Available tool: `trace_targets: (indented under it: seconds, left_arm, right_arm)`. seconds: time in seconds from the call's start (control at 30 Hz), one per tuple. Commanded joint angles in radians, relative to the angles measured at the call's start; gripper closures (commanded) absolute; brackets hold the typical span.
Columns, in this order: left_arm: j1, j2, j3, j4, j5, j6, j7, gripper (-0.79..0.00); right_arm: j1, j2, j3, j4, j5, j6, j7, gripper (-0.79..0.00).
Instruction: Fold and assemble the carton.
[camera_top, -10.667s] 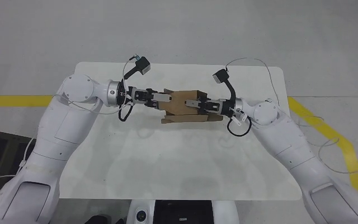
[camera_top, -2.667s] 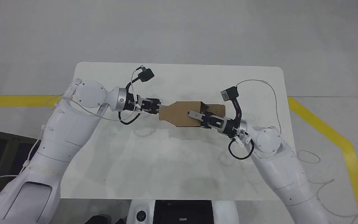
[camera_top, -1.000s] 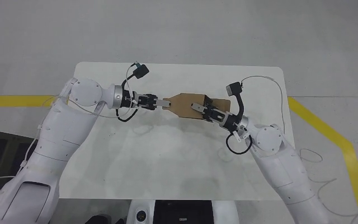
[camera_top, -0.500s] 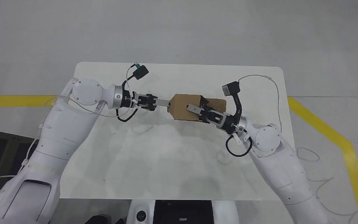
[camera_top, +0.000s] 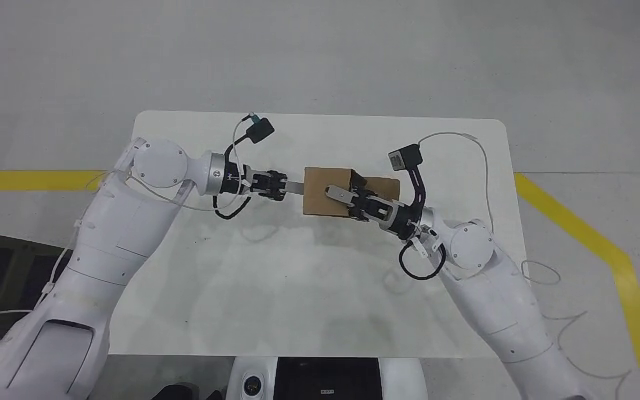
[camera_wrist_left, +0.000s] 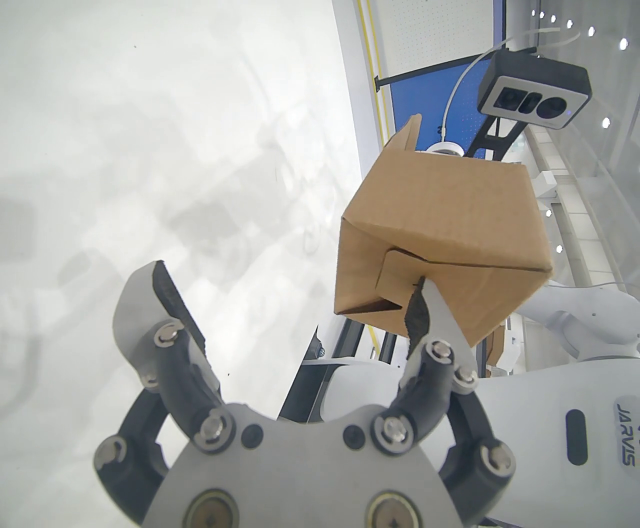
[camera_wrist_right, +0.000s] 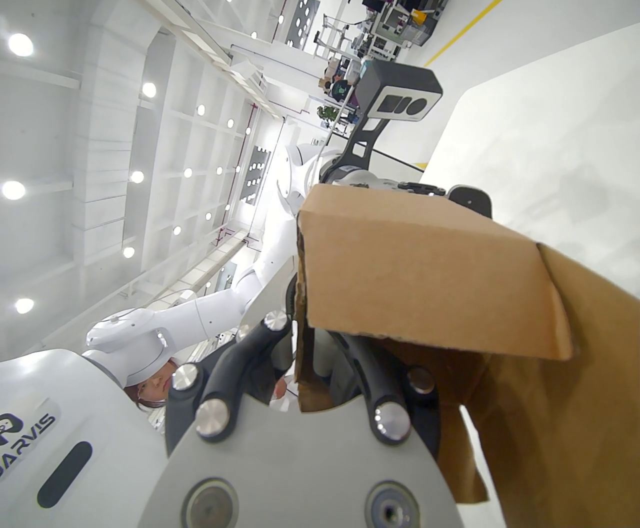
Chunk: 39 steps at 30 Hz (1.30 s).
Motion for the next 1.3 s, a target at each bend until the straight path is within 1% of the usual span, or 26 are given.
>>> trace_targets:
  seconds: [0.0,0.37,0.6,0.9,1.27]
  left_arm:
    - [-0.003,-0.002,0.005,0.003,-0.005,-0.002,-0.001,-0.785]
    - [-0.016,-0.014,0.022,0.025,-0.053,-0.024,0.001,-0.785]
    - [0.003,-0.012,0.011,0.051,-0.076,-0.072,-0.009,-0.785]
    - [0.024,-0.01,0.005,0.052,-0.059,-0.135,0.007,-0.785]
    - [0.042,-0.011,-0.011,0.056,-0.085,-0.158,0.046,-0.785]
  right_arm:
    - [0.002,-0.001,-0.002,0.003,0.004,-0.002,0.002,0.0]
    - [0.004,-0.006,-0.002,0.029,0.04,-0.014,0.015,0.0]
    - [0.005,-0.009,-0.003,0.051,0.083,-0.028,0.041,0.0]
    - [0.011,-0.016,-0.012,0.065,0.12,-0.035,0.054,0.0]
    - [0.011,-0.021,-0.012,0.071,0.141,-0.041,0.064,0.0]
